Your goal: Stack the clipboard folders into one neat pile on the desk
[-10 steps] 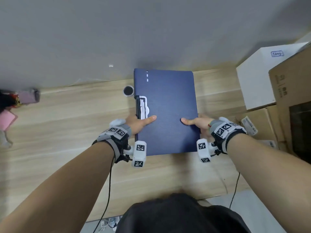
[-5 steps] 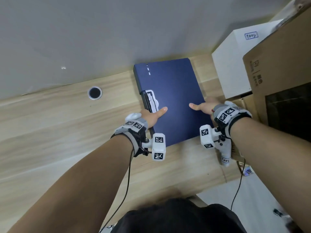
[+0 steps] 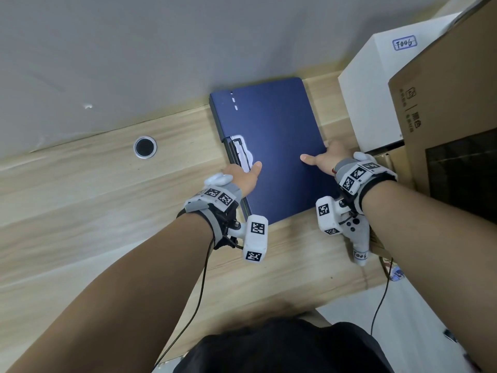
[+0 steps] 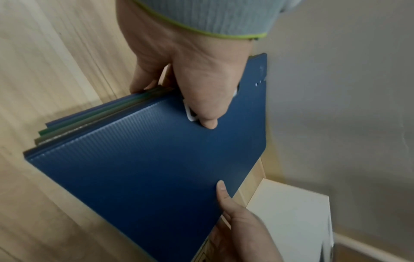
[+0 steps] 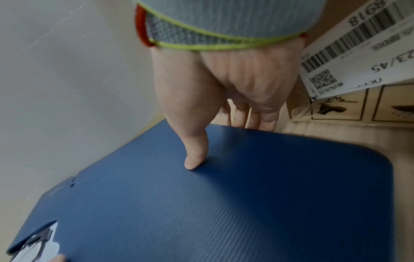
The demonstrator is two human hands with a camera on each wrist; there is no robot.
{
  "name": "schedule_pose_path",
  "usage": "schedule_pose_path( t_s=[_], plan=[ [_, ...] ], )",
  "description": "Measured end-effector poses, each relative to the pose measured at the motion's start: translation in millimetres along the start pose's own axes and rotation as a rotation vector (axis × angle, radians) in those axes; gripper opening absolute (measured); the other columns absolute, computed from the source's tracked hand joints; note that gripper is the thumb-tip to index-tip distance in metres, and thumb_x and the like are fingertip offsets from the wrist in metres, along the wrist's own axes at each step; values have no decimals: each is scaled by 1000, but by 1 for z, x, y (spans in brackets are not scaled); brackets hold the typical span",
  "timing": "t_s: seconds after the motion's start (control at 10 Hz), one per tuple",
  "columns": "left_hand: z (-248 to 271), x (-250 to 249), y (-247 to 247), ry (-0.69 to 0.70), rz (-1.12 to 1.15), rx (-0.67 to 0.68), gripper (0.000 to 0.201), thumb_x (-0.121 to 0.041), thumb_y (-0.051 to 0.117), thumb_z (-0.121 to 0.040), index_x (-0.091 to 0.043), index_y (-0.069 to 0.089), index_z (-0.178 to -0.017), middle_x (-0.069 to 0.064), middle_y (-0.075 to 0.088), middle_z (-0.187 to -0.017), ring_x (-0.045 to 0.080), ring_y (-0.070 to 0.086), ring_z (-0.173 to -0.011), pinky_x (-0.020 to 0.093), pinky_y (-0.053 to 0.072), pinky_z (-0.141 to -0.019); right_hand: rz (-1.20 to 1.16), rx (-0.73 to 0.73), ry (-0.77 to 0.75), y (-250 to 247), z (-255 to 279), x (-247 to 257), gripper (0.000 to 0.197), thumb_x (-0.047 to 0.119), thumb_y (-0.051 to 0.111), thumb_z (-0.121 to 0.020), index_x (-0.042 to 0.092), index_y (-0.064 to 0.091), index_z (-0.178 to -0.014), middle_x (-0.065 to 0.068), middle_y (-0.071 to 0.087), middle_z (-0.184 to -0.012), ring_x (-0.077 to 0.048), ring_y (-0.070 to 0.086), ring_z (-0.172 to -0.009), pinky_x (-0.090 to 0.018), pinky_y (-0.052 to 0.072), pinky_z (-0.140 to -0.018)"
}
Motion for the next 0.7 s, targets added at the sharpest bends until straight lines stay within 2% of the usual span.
schedule_pose_path(
  t_s=[0.1,0.2,0.3,0.4,0.5,0.6,0.7],
  plan=[
    [-2,1,1,4,-34,-24,67,-73,39,-89,-10,60,-87,7,67,-85,32,64,-80,40,53,-84,21,-8,-2,2,0,2,72,40,78,-77,8,47,-134,-9,57,-136,-34,53,-126,-42,42,-102],
    [-5,2,1,26,-124,-69,74,-76,40,-87,-6,62,-100,8,65,-86,33,63,-79,38,47,-73,41,-24,3,4,-1,3,70,38,76,-80,8,46,-135,-10,56,-137,-35,52,-126,-43,42,-103],
    [-1,-3,-1,9,-148,-56,74,-75,42,-87,-5,63,-99,5,57,-72,31,61,-77,37,43,-70,62,-27,19,6,1,5,70,38,74,-81,8,45,-137,-11,55,-138,-35,51,-126,-42,41,-101],
    [2,-6,-5,18,-145,-15,68,-72,43,-90,-7,61,-94,4,54,-69,30,60,-78,37,43,-73,131,-69,33,5,6,7,70,42,73,-82,6,46,-135,-14,57,-134,-37,54,-122,-42,42,-95],
    [5,-3,-12,23,-73,10,60,-70,48,-88,-11,59,-82,6,66,-84,32,65,-85,40,52,-87,161,-113,49,5,16,9,78,44,73,-80,6,38,-139,-16,53,-135,-40,53,-122,-45,43,-96],
    [15,6,-28,35,18,-57,53,-65,54,-88,-13,55,-89,4,60,-81,30,58,-85,37,48,-86,154,-164,-4,3,25,13,81,35,76,-78,8,29,-140,-15,38,-141,-40,48,-123,-39,41,-86],
    [33,17,-49,63,83,-77,47,-59,53,-92,-14,52,-77,5,59,-77,29,58,-81,37,50,-88,94,-224,-58,-1,38,16,76,26,75,-78,11,32,-138,-13,31,-142,-39,42,-125,-37,40,-84]
  ],
)
Point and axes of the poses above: each hand's wrist, its own z-axis away from the middle knuckle, its own y-axis out of the palm, x = y × z, the point moved 1 cm from there along -z, towards the middle knuckle
